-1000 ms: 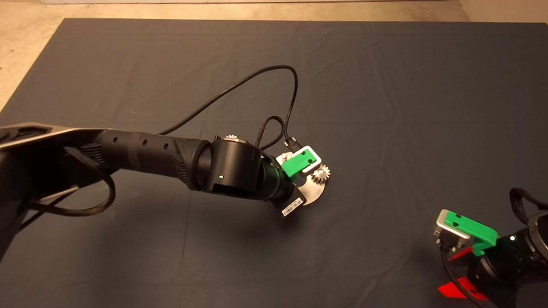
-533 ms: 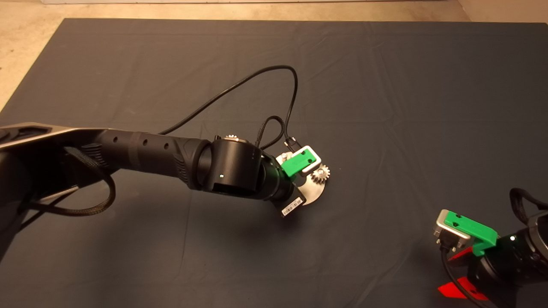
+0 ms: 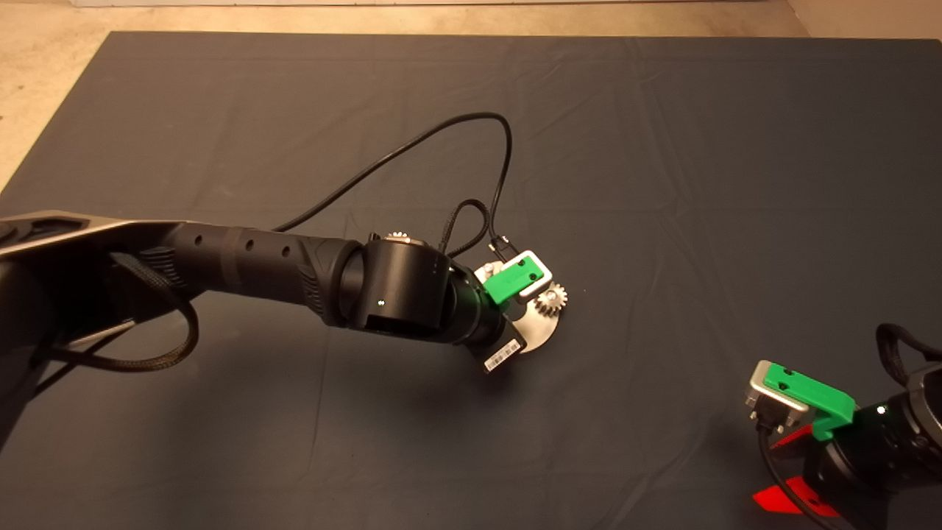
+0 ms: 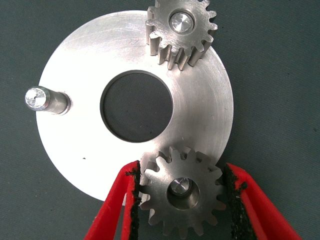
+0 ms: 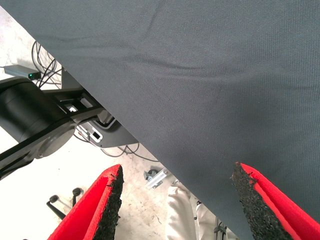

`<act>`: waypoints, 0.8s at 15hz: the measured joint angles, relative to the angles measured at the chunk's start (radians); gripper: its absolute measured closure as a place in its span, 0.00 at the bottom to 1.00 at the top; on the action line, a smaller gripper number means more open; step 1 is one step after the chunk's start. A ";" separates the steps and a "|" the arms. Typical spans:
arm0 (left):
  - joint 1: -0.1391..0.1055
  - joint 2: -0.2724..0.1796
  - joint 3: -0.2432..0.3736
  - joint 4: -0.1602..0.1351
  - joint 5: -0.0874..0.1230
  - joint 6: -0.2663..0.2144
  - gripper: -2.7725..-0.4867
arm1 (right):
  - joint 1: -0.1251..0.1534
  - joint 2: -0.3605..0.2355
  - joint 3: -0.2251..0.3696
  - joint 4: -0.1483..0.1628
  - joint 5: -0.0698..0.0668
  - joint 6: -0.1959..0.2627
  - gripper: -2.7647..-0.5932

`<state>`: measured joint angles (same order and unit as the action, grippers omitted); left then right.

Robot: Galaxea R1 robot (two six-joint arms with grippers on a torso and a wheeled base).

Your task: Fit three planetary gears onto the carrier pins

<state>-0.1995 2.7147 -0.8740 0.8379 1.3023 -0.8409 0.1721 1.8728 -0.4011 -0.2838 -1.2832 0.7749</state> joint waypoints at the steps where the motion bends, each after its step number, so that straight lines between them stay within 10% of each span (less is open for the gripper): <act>1: 0.000 0.000 0.000 0.002 -0.019 0.000 0.76 | 0.000 0.000 0.000 0.000 0.000 0.000 0.53; 12: -0.001 -0.005 0.030 0.001 -0.002 0.001 0.63 | 0.000 0.000 0.000 0.000 -0.001 0.000 0.53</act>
<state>-0.2001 2.7094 -0.8440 0.8388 1.3001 -0.8401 0.1718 1.8728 -0.4011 -0.2838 -1.2838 0.7745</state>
